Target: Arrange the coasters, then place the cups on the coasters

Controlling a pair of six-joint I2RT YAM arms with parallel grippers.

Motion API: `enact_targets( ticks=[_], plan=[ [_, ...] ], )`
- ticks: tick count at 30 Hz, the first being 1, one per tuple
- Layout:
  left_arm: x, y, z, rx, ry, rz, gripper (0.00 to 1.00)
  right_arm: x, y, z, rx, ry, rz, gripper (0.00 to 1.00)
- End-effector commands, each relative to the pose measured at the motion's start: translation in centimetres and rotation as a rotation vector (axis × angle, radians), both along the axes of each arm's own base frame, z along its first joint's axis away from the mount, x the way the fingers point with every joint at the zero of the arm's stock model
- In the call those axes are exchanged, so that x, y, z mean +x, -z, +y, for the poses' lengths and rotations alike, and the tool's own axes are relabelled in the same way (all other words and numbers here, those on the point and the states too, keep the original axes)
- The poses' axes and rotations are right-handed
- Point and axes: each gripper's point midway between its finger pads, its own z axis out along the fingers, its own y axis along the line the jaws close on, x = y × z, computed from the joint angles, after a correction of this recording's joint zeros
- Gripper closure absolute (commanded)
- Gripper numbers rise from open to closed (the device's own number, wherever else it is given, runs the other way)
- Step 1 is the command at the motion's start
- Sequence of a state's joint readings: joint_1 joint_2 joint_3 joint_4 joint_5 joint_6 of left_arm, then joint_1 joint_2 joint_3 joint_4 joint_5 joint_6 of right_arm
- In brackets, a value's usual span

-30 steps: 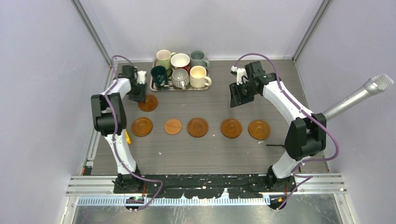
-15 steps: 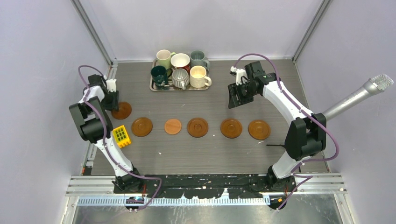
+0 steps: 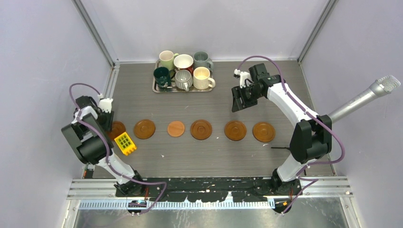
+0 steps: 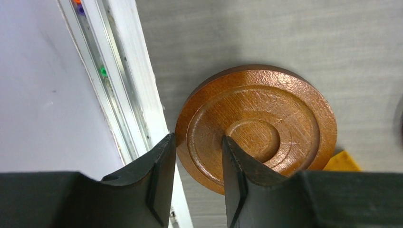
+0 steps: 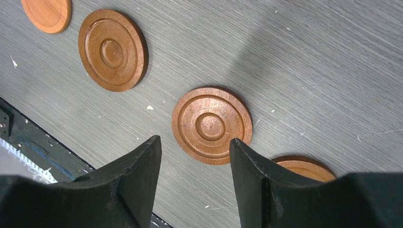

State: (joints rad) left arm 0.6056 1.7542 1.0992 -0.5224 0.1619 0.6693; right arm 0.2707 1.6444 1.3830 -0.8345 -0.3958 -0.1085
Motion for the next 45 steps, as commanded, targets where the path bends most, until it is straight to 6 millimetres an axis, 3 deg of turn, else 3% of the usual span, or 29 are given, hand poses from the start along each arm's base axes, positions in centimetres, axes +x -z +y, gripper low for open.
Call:
enact_targets(
  ticks=[1, 6, 8, 14, 17, 26, 34, 45],
  plan=[
    [-3.9, 0.9, -0.5, 0.024, 0.156, 0.039, 0.76, -0.1, -1.8, 0.1, 0.026, -0.018, -0.056, 0.40],
    [-6.5, 1.4, -1.5, 0.045, 0.234, 0.040, 0.75, -0.1, -1.8, 0.2, 0.030, -0.020, -0.054, 0.40],
    [-6.6, 1.4, -1.3, 0.045, 0.209, 0.042, 0.75, -0.1, -1.8, 0.2, 0.032, -0.021, -0.050, 0.40],
    [-4.1, 1.0, 1.7, 0.037, 0.016, 0.045, 0.75, -0.3, -1.7, 0.4, 0.042, -0.029, -0.036, 0.40],
    [-2.4, 0.5, 2.0, 0.008, -0.009, 0.025, 0.73, -0.3, -1.6, 0.6, 0.054, -0.033, -0.026, 0.40],
    [1.4, 0.4, -1.2, -0.031, 0.040, 0.014, 0.72, -0.3, -0.4, 0.9, 0.057, -0.041, 0.018, 0.40],
    [0.0, 1.3, -3.3, -0.057, 0.070, 0.044, 0.71, -0.4, -0.5, 0.9, 0.055, -0.042, 0.011, 0.40],
    [0.5, -0.2, -5.0, -0.100, 0.096, 0.028, 0.57, -0.3, -1.0, 0.9, 0.060, -0.037, 0.000, 0.40]
  ],
)
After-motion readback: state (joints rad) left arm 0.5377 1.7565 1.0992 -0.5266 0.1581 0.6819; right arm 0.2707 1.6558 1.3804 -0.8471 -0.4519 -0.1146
